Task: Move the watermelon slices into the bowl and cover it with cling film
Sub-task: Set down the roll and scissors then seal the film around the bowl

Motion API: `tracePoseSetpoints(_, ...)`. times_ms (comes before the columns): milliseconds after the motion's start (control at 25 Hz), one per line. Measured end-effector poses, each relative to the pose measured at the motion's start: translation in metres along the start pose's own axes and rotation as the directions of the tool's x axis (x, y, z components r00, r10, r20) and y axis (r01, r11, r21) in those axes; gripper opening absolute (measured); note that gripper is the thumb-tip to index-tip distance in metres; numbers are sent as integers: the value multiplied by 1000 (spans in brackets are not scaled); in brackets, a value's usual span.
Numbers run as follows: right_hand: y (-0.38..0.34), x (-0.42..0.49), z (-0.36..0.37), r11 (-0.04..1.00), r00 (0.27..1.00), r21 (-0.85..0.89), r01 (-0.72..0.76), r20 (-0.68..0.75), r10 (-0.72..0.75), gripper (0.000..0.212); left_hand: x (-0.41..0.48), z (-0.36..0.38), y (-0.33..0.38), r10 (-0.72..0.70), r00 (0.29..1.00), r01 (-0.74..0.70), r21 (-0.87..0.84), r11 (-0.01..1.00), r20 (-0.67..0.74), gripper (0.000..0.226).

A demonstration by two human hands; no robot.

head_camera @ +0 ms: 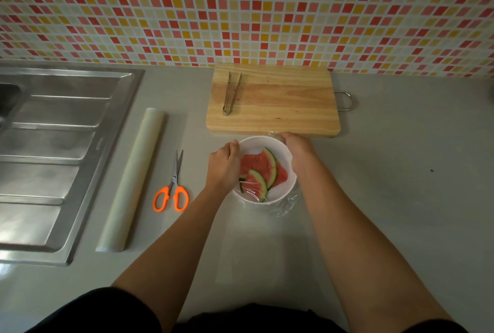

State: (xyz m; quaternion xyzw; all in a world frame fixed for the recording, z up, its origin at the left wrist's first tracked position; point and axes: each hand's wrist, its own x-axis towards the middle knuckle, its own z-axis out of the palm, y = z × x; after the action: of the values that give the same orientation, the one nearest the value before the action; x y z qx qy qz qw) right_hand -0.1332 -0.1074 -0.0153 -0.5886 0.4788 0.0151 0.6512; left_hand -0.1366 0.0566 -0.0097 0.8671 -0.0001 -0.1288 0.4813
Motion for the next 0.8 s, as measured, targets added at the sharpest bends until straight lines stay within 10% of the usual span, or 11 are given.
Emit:
tracePoseSetpoints(160,-4,-2,-11,994,996,-110,9,-88,-18,31,1,-1,-1,-7,1000,7,-8,1000,-7,38)
tracePoseSetpoints(240,-5,-11,-17,919,919,-351,182,-271,-286,40,1,0,0,-3,1000,3,-2,1000,-8,37)
tracePoseSetpoints(360,-15,-25,-23,378,509,-550,744,102,-854,33,1,0,2,-1,1000,1,-1,1000,-12,37)
tracePoseSetpoints(440,-18,-29,-20,13,325,-498,867,546,-772,34,1,-1,3,-2,1000,2,10,1000,-14,37)
tracePoseSetpoints(560,-11,-28,-12,-157,299,-476,865,742,-600,37,-1,-1,5,2,1000,-2,-4,1000,-20,39)
tracePoseSetpoints(800,-1,-24,-10,-108,366,-533,839,700,-613,41,-2,0,4,10,999,-11,-28,1000,-43,38)
